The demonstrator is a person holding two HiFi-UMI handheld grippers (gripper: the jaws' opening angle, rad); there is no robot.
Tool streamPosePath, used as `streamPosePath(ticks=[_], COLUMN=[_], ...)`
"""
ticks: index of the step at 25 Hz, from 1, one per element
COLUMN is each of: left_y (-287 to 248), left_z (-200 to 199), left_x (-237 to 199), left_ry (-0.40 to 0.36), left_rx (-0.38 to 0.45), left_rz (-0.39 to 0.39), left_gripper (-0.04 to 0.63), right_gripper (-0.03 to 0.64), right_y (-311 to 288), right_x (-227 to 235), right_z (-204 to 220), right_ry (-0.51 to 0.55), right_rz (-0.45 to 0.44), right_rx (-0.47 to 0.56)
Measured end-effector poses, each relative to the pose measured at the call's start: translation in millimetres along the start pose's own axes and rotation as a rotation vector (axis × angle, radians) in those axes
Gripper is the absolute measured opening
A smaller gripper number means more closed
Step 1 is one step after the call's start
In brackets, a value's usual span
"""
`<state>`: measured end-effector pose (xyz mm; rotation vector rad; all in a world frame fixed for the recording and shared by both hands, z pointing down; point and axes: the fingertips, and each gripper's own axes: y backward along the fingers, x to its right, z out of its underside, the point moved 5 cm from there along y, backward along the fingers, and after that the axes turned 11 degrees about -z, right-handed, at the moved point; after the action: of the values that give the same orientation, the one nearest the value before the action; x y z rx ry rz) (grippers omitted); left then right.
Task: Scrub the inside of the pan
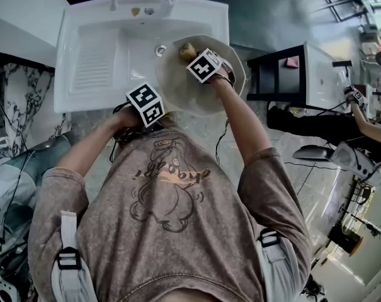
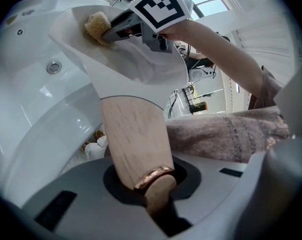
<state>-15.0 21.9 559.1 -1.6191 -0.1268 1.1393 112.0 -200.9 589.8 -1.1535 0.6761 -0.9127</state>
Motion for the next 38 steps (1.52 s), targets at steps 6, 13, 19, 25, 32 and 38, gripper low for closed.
streamPosePath(ticks=[6, 13, 19, 25, 32, 38], left_y=[1, 1, 1, 0, 0, 1], left_z=[0, 0, -1, -1, -1, -2], left_x=[-1, 0, 1, 0, 1, 2], left_ry=[0.0, 0.0, -0.004, -0.004, -0.01, -0.009], left_rx=[0.001, -0.001, -0.004, -0.003, -0.01, -0.01], left_rz=[0.003, 0.0, -0.011, -0.012, -0.02, -0.015], left_gripper=[0.055, 0.055, 0.055, 0.055, 0.055, 0.055], right_gripper=[0.14, 0.14, 0.14, 0.14, 0.14, 0.14], right_y=[12, 17, 25, 24, 26, 46], right_x=[18, 19, 21, 13, 4, -5], right_z=[26, 28, 41, 49, 67, 85], right_ry=[-0.059, 0.035, 0.054, 0.142, 0.171, 0.122], right_rz=[0.039, 0.025, 0.018, 0.006, -0.077, -0.132], right_rx=[-0.067, -0.08, -0.175, -0.271, -0.391, -0.541])
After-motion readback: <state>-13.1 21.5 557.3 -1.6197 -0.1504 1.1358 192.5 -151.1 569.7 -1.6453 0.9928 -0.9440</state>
